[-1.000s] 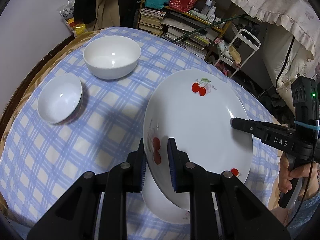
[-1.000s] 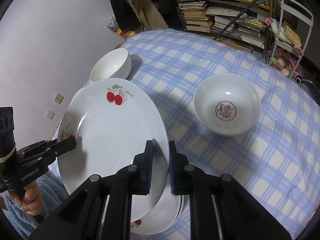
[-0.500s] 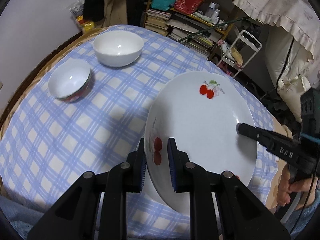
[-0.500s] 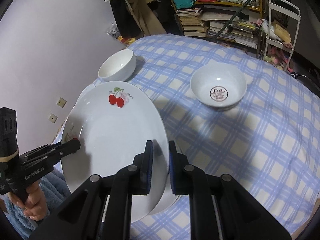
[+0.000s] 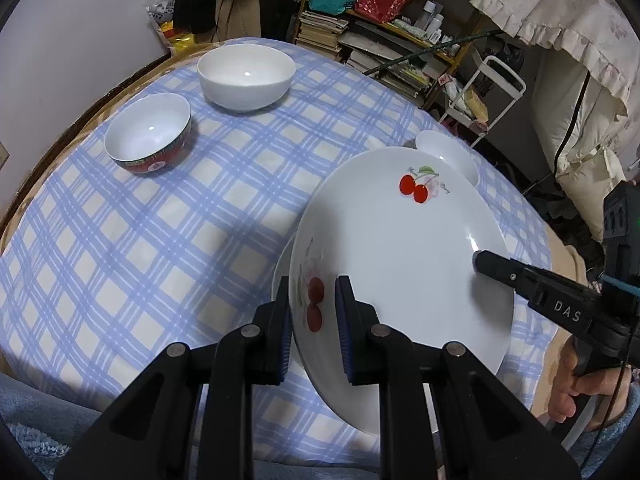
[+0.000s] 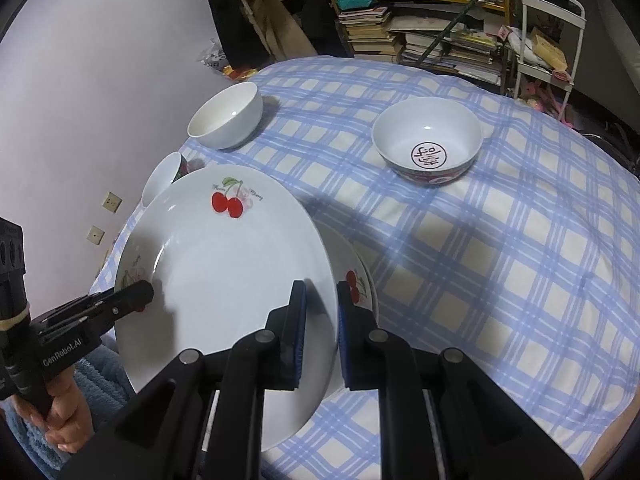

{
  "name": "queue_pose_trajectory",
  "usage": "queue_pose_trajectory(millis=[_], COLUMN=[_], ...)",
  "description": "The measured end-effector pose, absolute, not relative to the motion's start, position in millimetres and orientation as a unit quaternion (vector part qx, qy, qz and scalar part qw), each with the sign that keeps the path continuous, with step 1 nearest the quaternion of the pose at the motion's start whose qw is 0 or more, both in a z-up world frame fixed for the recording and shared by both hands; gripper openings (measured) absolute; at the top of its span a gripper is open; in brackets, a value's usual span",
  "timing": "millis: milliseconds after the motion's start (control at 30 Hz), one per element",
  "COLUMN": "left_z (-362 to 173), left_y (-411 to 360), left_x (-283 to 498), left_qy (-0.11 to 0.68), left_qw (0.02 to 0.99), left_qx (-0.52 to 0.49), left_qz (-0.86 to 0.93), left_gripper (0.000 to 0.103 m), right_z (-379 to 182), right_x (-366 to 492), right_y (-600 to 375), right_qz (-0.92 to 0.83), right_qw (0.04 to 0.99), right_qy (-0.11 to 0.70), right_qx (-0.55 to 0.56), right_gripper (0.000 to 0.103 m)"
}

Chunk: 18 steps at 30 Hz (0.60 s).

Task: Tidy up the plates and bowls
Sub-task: 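Carry the cherry plate with both tools and lower it onto another cherry plate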

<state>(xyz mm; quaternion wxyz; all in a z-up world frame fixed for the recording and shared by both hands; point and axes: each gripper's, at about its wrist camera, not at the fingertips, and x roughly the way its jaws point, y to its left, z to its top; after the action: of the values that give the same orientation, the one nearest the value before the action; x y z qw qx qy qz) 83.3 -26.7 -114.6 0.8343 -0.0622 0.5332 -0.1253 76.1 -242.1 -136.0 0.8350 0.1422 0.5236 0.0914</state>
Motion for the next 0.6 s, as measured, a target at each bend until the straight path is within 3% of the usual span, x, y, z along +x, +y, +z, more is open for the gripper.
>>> queue_pose_trajectory(millis=[600], left_z=[-136.6], left_y=[-33.3], left_x=[94.1], left_qy=[0.556], left_qw=[0.819], left_qx=[-0.056], left_qz=[-0.131], left_gripper=[0.019], right_z=[-152.2], right_x=[83.2], right_y=[-244.9], right_qz=[0.074], right_qw=[0.832], right_qy=[0.533], right_qx=[0.136], right_gripper=[0.016])
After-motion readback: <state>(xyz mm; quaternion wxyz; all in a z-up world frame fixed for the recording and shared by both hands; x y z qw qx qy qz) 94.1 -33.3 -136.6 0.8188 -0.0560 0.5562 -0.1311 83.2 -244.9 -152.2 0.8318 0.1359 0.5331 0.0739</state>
